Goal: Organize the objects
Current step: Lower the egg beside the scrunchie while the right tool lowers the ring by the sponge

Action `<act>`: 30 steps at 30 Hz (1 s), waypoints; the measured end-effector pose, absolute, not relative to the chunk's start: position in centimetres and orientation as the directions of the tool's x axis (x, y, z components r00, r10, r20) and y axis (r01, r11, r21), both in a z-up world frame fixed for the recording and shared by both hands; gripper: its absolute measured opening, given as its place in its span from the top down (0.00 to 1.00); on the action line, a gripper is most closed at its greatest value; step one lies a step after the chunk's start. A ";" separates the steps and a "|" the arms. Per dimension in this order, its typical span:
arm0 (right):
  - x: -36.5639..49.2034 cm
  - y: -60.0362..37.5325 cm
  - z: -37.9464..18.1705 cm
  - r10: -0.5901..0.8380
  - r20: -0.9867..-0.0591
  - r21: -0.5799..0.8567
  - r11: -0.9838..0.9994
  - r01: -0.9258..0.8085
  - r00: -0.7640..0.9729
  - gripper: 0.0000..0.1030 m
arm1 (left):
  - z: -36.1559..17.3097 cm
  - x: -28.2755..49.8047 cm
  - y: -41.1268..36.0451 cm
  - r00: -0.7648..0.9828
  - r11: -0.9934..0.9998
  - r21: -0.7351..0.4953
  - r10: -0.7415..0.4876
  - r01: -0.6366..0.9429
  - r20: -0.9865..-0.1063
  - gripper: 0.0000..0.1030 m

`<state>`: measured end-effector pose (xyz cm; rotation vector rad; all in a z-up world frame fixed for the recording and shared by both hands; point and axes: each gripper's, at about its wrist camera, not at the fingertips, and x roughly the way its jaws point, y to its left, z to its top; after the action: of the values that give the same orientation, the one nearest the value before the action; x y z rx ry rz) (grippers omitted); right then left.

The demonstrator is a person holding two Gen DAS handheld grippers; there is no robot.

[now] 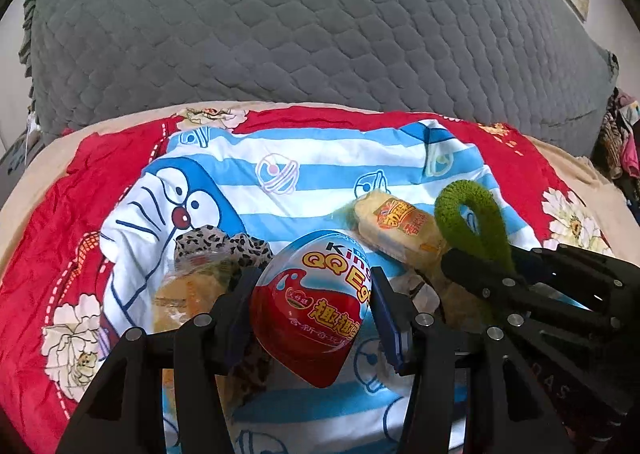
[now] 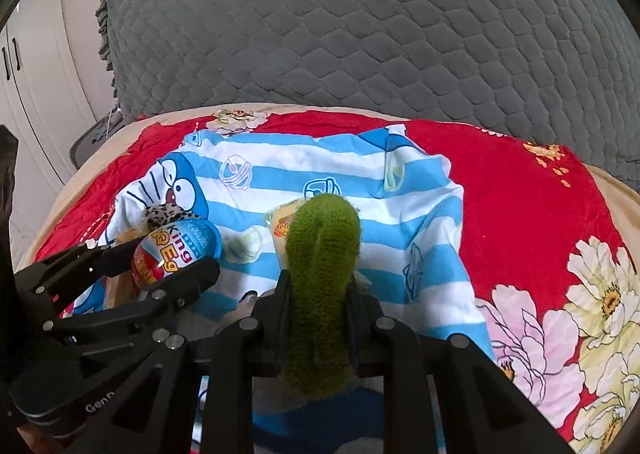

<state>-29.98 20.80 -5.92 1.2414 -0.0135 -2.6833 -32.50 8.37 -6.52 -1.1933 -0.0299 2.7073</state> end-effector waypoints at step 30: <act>-30.7 21.2 -7.9 -0.163 -0.781 0.083 -0.984 0.158 -0.603 0.72 | -9.0 -33.3 8.6 -0.645 -0.987 -0.039 0.131 -0.156 -0.753 0.43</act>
<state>-30.67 21.19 -7.95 1.2988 -0.0086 -2.6625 -33.29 8.62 -8.96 -1.2382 0.0439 2.7137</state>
